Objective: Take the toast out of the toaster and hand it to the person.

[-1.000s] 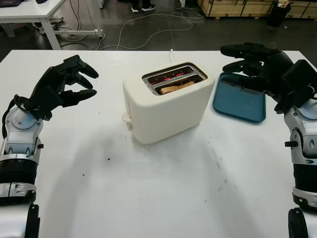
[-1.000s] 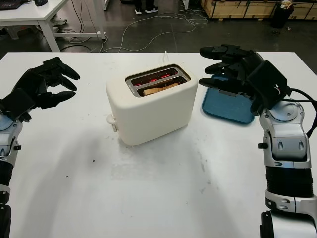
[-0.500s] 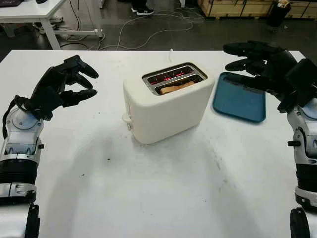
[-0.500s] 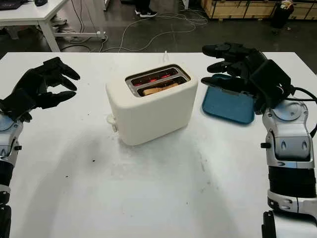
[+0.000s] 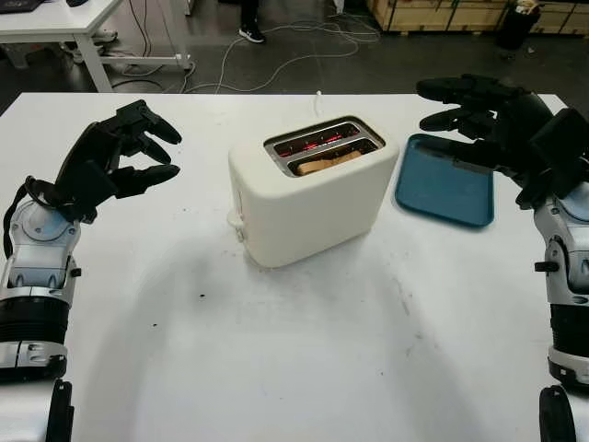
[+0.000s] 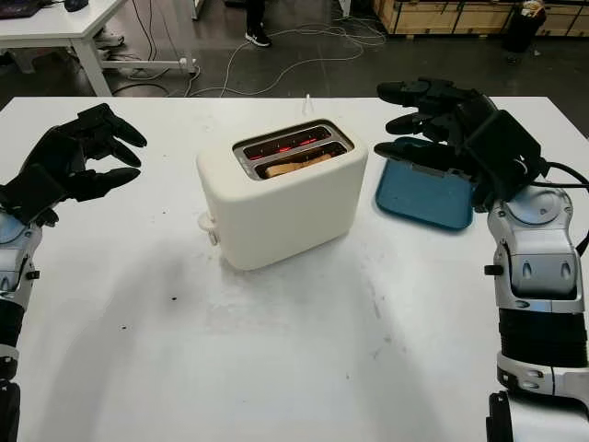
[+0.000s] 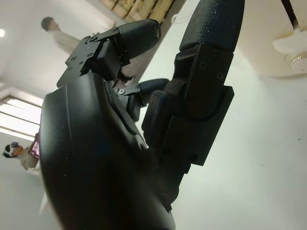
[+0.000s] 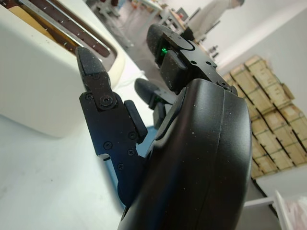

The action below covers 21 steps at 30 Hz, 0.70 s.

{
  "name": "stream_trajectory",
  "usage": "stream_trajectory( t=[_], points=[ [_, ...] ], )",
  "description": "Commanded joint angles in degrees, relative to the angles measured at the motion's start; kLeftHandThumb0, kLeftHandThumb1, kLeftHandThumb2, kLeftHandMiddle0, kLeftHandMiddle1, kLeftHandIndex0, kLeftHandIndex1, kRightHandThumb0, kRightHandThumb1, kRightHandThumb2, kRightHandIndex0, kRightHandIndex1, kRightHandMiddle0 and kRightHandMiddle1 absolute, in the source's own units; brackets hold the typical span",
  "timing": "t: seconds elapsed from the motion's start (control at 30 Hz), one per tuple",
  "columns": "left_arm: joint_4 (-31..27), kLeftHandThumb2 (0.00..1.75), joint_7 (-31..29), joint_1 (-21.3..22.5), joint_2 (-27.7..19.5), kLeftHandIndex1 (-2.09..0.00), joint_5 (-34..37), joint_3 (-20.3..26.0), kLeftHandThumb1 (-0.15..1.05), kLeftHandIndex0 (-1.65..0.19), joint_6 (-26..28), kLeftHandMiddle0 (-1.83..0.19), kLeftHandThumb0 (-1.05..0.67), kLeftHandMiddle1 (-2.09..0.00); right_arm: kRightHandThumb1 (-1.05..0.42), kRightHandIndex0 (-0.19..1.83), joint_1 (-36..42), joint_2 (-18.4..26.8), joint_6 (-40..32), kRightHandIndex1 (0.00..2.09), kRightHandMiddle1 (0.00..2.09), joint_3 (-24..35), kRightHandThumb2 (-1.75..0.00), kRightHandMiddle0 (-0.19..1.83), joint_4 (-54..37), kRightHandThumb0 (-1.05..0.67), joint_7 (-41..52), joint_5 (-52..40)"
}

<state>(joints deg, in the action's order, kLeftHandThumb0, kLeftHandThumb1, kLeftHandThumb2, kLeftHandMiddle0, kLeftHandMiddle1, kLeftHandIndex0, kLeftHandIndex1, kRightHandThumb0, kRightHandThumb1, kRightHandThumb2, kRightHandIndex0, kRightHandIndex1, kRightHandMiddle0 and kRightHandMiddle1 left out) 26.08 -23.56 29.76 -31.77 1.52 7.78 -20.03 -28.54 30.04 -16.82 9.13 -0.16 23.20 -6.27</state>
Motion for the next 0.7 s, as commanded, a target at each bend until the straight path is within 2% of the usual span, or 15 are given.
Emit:
stream_trajectory(
  t=[0.0, 0.67],
  points=[
    [0.1, 0.14, 0.5, -0.4, -0.7, -1.38, -0.6, 0.2, 0.92, -0.29, -1.6, -0.32, -1.05, -1.48, -0.76, 0.28, -0.1, -0.2, 0.1, 0.93, 0.19, 0.4, 0.0, 0.58, -0.3, -0.3, -0.2, -0.6],
    [0.0, 0.11, 0.0, -0.1, 0.0, -1.38, 0.6, 0.4, 0.92, -0.31, -0.2, -0.33, -1.05, -1.47, -0.75, 0.29, 0.2, -0.5, 0.3, 0.94, 0.19, 0.4, 0.0, 0.6, -0.3, -0.35, -0.2, -0.8]
  ],
)
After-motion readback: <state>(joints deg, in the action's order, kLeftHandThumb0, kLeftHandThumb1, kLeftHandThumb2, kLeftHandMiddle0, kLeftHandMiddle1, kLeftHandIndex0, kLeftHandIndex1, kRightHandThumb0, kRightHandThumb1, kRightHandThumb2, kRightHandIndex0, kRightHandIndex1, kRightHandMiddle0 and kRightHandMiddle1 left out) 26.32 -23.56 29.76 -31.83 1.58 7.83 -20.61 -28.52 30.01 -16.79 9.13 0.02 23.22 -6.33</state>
